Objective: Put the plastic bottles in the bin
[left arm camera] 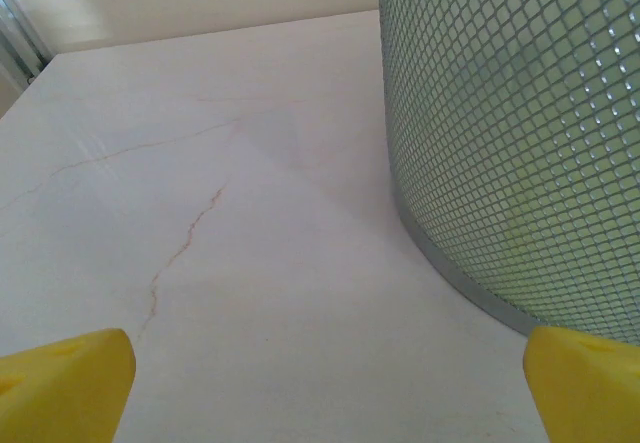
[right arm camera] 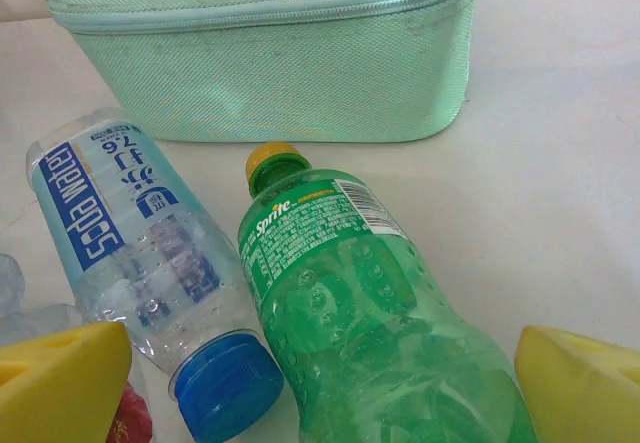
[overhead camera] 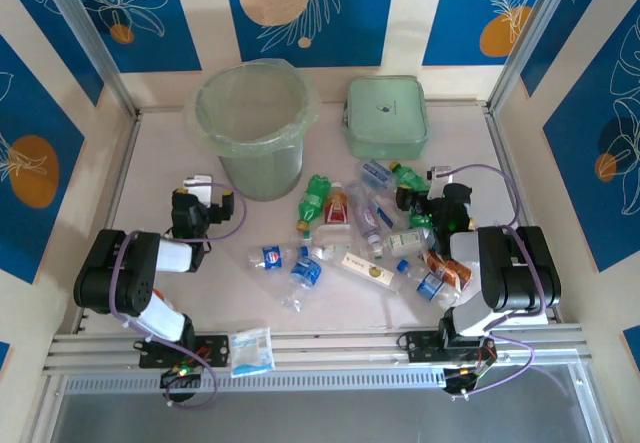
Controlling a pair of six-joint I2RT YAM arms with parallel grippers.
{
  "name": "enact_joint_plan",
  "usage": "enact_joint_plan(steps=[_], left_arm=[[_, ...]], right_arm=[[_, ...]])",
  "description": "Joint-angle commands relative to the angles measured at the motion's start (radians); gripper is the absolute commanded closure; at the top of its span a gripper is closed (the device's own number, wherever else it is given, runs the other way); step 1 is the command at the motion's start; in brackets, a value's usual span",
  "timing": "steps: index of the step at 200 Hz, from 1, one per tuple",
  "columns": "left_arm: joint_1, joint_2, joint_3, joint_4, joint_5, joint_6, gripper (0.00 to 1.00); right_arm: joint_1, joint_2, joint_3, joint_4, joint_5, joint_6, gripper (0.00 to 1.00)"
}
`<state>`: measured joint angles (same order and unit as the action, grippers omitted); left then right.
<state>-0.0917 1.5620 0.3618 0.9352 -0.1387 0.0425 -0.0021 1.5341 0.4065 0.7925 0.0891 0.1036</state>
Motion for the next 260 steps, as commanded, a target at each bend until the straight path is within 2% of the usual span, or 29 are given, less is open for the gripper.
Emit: enact_joint_plan(steps=[1, 100, 116, 128, 142, 154, 168, 174, 180, 186, 193, 198, 206, 217, 234, 243, 252, 260], left_arm=[[0.004, 0.004, 0.006, 0.022, -0.001, -0.001, 0.01], [0.004, 0.004, 0.009, 0.016, 0.001, -0.004, 0.01], [0.004, 0.003, 0.008, 0.016, 0.001, -0.004, 0.01], [0.003, -0.006, 0.012, 0.013, -0.022, -0.004, 0.01], [-0.003, -0.104, 0.075, -0.178, -0.087, -0.024, 0.01], [-0.006, -0.184, 0.174, -0.398, -0.121, -0.03, 0.01], [-0.011, -0.289, 0.249, -0.509, -0.175, -0.092, 0.01], [-0.011, -0.341, 0.292, -0.588, -0.197, -0.14, 0.0], [-0.012, -0.389, 0.347, -0.697, -0.23, -0.213, 0.02], [-0.011, -0.428, 0.403, -0.832, -0.255, -0.308, 0.02], [-0.012, -0.462, 0.467, -0.956, -0.228, -0.363, 0.06], [-0.017, -0.482, 0.504, -1.023, -0.197, -0.387, 0.08], [-0.031, -0.512, 0.543, -1.103, -0.15, -0.431, 0.08], [-0.062, -0.55, 0.564, -1.174, -0.077, -0.462, 0.08], [-0.164, -0.585, 0.57, -1.277, -0.067, -0.484, 0.11], [-0.257, -0.595, 0.555, -1.308, -0.108, -0.484, 0.12], [-0.371, -0.592, 0.543, -1.317, -0.156, -0.456, 0.13], [-0.479, -0.58, 0.537, -1.329, -0.212, -0.434, 0.12]], right_arm=[[0.002, -0.012, 0.014, 0.008, -0.003, -0.003, 0.01], [0.002, -0.019, 0.014, 0.009, 0.005, 0.005, 0.01], [0.001, -0.065, 0.06, -0.104, 0.069, 0.03, 0.01], [0.004, -0.11, 0.157, -0.322, 0.077, 0.025, 0.01], [0.039, -0.186, 0.325, -0.653, 0.127, 0.039, 0.01], [0.106, -0.272, 0.441, -0.874, 0.291, 0.106, 0.01], [0.142, -0.389, 0.454, -0.943, 0.338, 0.217, 0.01], [0.13, -0.444, 0.421, -0.944, 0.341, 0.303, 0.01], [0.102, -0.497, 0.383, -0.964, 0.354, 0.462, 0.01], [0.049, -0.55, 0.35, -0.994, 0.294, 0.562, 0.01], [-0.015, -0.586, 0.322, -0.982, 0.132, 0.585, 0.01], [-0.028, -0.585, 0.346, -1.037, 0.09, 0.587, 0.01], [0.029, -0.548, 0.438, -1.218, 0.191, 0.59, 0.01], [0.168, -0.472, 0.566, -1.427, 0.368, 0.578, 0.01], [0.389, -0.338, 0.768, -1.714, 0.635, 0.686, 0.01], [0.499, -0.285, 0.842, -1.811, 0.757, 0.717, 0.01], [0.572, -0.258, 0.869, -1.81, 0.77, 0.675, 0.01], [0.596, -0.252, 0.869, -1.75, 0.689, 0.617, 0.01]])
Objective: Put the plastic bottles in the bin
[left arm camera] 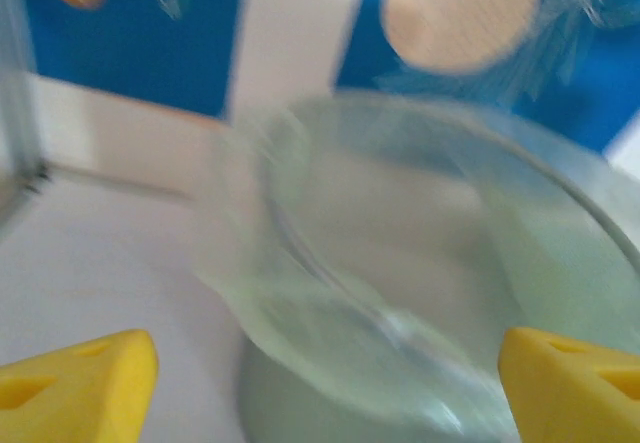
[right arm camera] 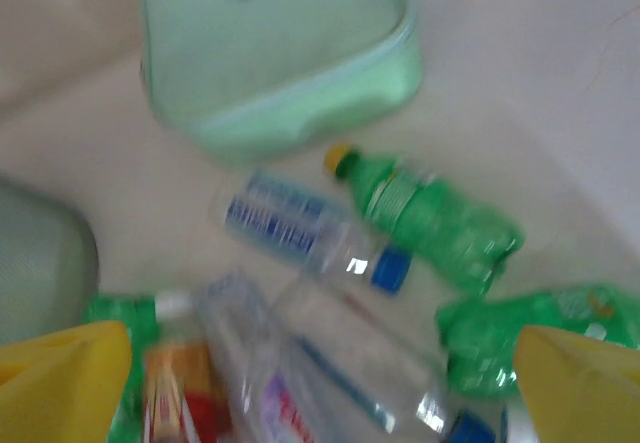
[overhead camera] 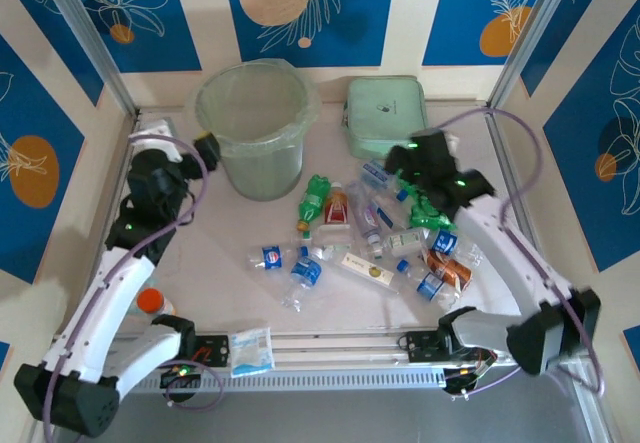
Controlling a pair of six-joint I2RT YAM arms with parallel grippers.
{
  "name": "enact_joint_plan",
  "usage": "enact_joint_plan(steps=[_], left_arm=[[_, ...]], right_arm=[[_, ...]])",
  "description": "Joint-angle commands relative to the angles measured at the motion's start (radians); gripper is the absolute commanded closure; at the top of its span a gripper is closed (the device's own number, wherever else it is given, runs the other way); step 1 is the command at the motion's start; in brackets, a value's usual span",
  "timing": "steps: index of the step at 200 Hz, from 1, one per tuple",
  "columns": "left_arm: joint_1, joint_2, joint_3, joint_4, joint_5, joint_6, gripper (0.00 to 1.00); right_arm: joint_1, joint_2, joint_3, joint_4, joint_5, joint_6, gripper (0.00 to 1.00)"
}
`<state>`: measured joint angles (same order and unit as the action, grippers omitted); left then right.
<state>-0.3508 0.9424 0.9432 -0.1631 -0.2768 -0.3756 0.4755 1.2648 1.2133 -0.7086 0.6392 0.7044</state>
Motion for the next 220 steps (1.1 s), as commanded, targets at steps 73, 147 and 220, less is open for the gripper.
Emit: enact_joint_plan(steps=[73, 147, 220], left_arm=[[-0.601, 0.172, -0.058, -0.406, 0.051, -0.002, 0.11], [-0.708, 0.301, -0.034, -0.512, 0.142, -0.013, 0.01], [-0.755, 0.455, 0.006, -0.561, 0.184, -0.038, 0.08]], right_arm=[[0.138, 0.159, 0.121, -0.264, -0.169, 0.032, 0.1], [0.095, 0.124, 0.137, -0.299, -0.195, 0.065, 0.1], [0.087, 0.107, 0.141, -0.334, -0.185, 0.079, 0.11]])
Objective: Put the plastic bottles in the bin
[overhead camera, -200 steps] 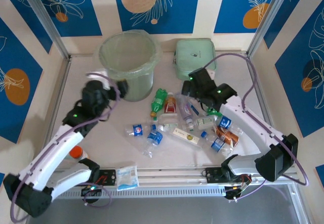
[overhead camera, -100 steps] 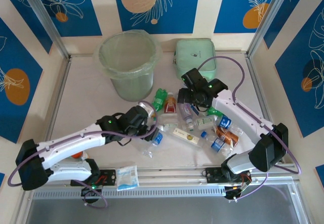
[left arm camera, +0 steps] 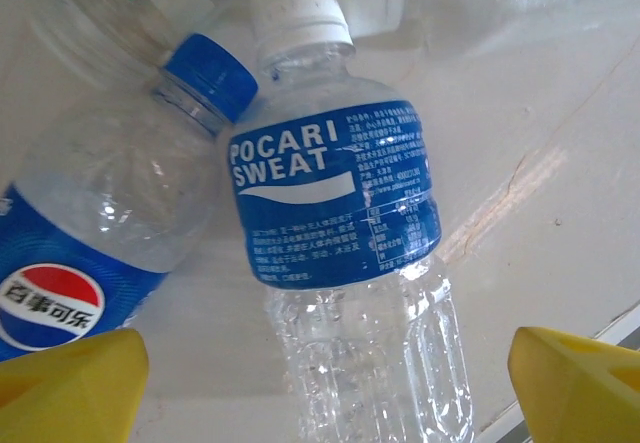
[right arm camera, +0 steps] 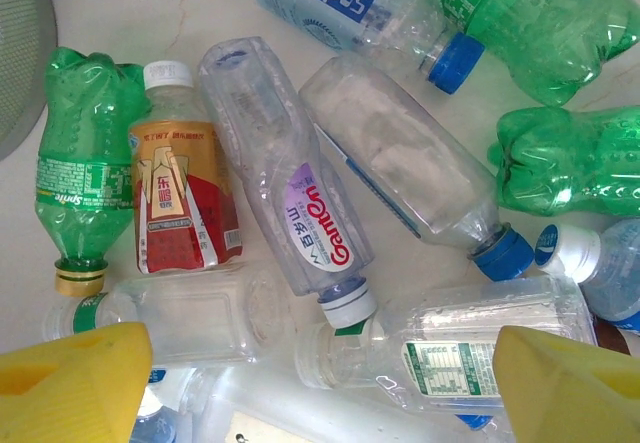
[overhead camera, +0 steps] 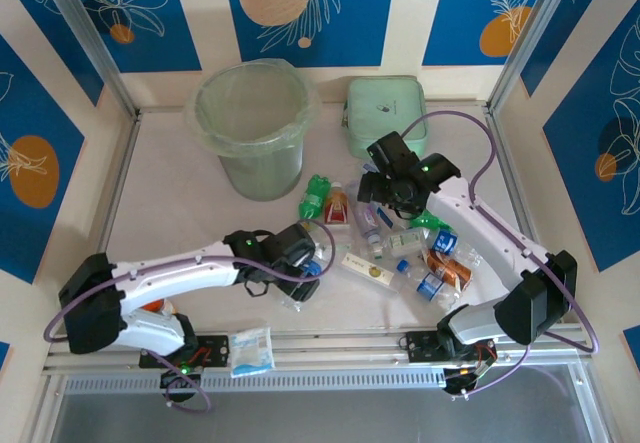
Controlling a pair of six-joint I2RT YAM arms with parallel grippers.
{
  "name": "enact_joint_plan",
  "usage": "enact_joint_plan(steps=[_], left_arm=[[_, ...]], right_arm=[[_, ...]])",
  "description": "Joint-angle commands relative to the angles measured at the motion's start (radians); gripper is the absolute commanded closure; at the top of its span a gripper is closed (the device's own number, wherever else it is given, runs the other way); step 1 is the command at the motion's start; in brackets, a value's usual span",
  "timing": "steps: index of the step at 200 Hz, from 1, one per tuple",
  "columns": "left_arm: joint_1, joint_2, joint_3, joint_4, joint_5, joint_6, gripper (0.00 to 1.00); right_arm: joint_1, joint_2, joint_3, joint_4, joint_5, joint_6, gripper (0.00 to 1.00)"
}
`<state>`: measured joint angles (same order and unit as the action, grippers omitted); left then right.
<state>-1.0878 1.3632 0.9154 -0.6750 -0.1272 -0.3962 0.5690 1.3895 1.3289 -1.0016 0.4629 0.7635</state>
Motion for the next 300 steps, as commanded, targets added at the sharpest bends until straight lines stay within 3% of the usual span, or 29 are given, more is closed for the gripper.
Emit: enact_joint_plan(steps=[1, 87, 164, 215, 267, 300], left_arm=[[-0.018, 0.036, 0.034, -0.047, 0.035, -0.018, 0.08], [-0.029, 0.153, 0.043, -0.043, 0.058, -0.04, 0.11], [-0.032, 0.23, 0.065, -0.076, 0.039, -0.072, 0.27], [-0.041, 0.179, 0.116, -0.133, 0.023, -0.069, 0.4], [-0.049, 0.072, 0.289, -0.334, -0.04, -0.045, 0.43], [-0.044, 0.007, 0.528, -0.507, -0.111, -0.01, 0.42]], right_arm=[[-0.006, -0.018, 0.026, -0.041, -0.009, 0.02, 0.11], [-0.026, -0.036, 0.004, -0.037, -0.018, 0.032, 0.1], [-0.027, -0.035, -0.004, -0.023, -0.033, 0.038, 0.11], [-0.033, -0.053, -0.013, -0.022, -0.03, 0.039, 0.12], [-0.05, -0.075, -0.013, -0.017, -0.036, 0.033, 0.12], [-0.067, -0.102, -0.028, -0.002, -0.042, 0.03, 0.12]])
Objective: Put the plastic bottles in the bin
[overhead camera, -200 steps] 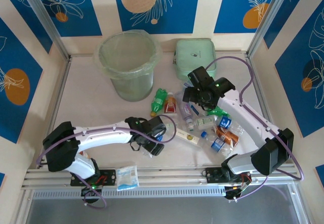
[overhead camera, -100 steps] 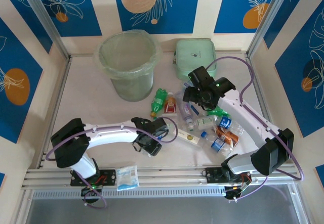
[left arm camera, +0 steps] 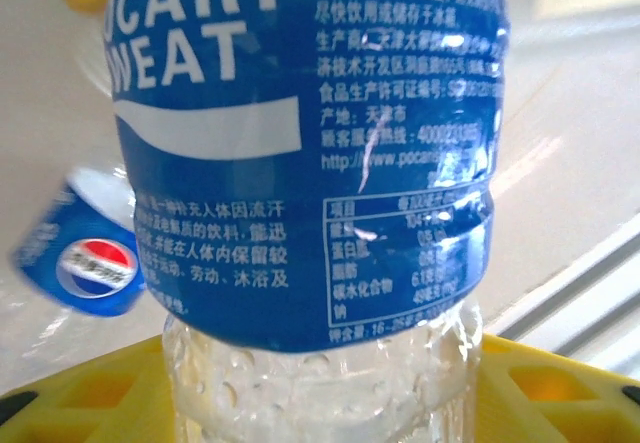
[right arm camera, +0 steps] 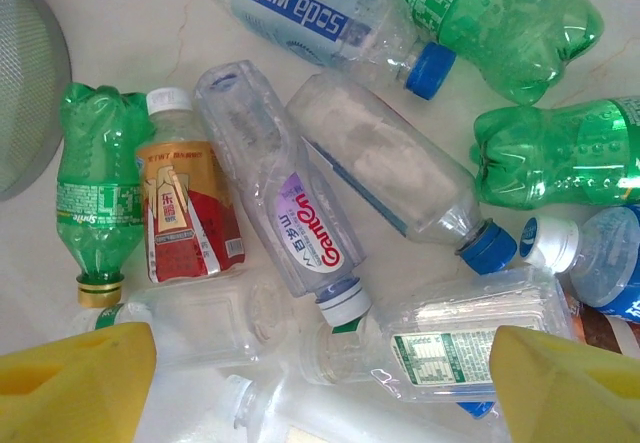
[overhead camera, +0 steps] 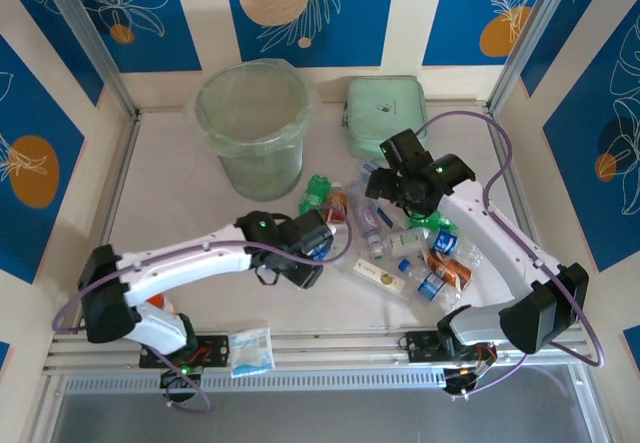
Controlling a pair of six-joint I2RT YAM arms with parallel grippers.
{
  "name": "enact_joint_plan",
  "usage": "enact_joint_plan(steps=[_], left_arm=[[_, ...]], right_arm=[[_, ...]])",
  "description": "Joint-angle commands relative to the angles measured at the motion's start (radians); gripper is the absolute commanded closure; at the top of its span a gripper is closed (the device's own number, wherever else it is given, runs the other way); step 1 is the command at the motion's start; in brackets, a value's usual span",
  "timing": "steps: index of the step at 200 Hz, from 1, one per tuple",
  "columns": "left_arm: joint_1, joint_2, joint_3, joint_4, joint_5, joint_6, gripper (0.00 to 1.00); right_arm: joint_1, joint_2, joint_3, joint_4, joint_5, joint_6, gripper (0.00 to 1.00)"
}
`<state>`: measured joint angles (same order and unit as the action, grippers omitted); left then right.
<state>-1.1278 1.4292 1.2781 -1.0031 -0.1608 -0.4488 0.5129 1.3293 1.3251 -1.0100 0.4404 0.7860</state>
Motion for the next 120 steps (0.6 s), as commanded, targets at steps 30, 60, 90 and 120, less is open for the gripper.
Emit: enact_joint_plan(steps=[30, 60, 90, 120], left_arm=[[0.058, -0.003, 0.49, -0.33, -0.116, 0.091, 0.42], [0.197, 0.084, 0.808, -0.383, -0.112, 0.162, 0.41], [0.397, 0.172, 0.949, -0.297, -0.105, 0.215, 0.42], [0.545, 0.283, 1.003, -0.155, -0.054, 0.211, 0.43]], right_arm=[[-0.024, -0.061, -0.037, 0.027, -0.029, 0.015, 0.13], [-0.021, -0.059, -0.034, 0.043, -0.043, 0.013, 0.13], [-0.006, -0.05, -0.027, 0.055, -0.057, 0.019, 0.13], [0.015, -0.04, -0.021, 0.074, -0.074, 0.019, 0.13]])
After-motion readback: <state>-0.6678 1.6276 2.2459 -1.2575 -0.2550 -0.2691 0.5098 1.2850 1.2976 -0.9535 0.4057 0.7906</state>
